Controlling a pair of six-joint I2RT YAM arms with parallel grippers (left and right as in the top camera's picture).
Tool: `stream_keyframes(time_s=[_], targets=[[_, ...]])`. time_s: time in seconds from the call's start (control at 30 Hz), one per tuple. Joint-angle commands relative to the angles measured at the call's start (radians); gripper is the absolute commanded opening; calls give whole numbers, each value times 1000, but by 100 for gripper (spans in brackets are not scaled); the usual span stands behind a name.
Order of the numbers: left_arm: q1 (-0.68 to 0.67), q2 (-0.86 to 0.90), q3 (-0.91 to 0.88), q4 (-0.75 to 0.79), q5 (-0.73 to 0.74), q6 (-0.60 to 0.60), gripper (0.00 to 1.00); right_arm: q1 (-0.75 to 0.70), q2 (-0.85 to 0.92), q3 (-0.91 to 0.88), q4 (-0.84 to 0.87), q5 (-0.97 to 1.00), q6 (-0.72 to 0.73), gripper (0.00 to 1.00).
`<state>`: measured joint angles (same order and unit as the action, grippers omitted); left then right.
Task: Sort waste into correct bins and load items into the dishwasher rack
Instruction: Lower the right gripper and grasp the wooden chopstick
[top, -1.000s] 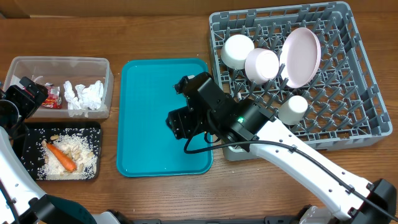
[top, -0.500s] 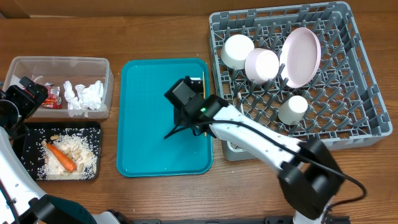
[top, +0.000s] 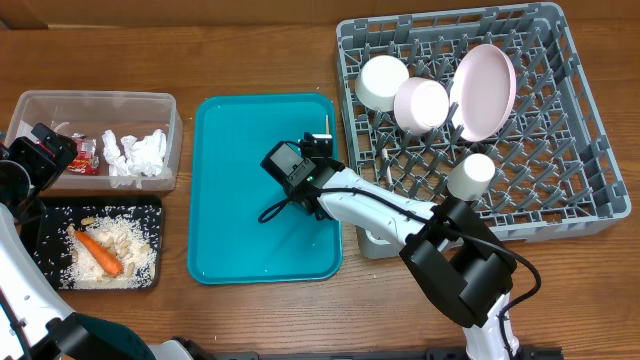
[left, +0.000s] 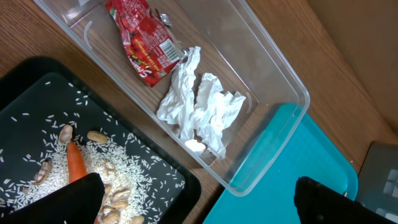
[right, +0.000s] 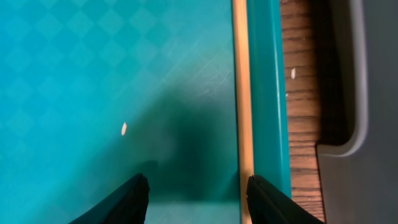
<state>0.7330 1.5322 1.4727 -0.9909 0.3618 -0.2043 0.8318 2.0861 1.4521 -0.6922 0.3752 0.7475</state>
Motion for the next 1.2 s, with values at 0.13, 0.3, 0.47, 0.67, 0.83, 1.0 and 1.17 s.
stream_keyframes(time_s=[0.13,0.3,0.47,0.67,0.83,1.0,1.17], targets=[[0,1,23,1,-7,-6,100,-3,-2,13,-11,43,5,57],[0,1,23,1,-7,-5,100,-4,-2,5,-9,44,5,57],[0,1,23,1,-7,-6,100,-15,-2,-31,25,43,5,58],[0,1,23,1,-7,-5,100,-16,-2,-34,34,35,5,58],[0,1,23,1,-7,-6,100,-16,-2,-34,37,35,5,58],[0,1,23,1,-7,-6,100,-16,6,-34,38,31,5,58],[0,1,23,1,-7,-6,100,-16,18,-39,46,31,5,58]])
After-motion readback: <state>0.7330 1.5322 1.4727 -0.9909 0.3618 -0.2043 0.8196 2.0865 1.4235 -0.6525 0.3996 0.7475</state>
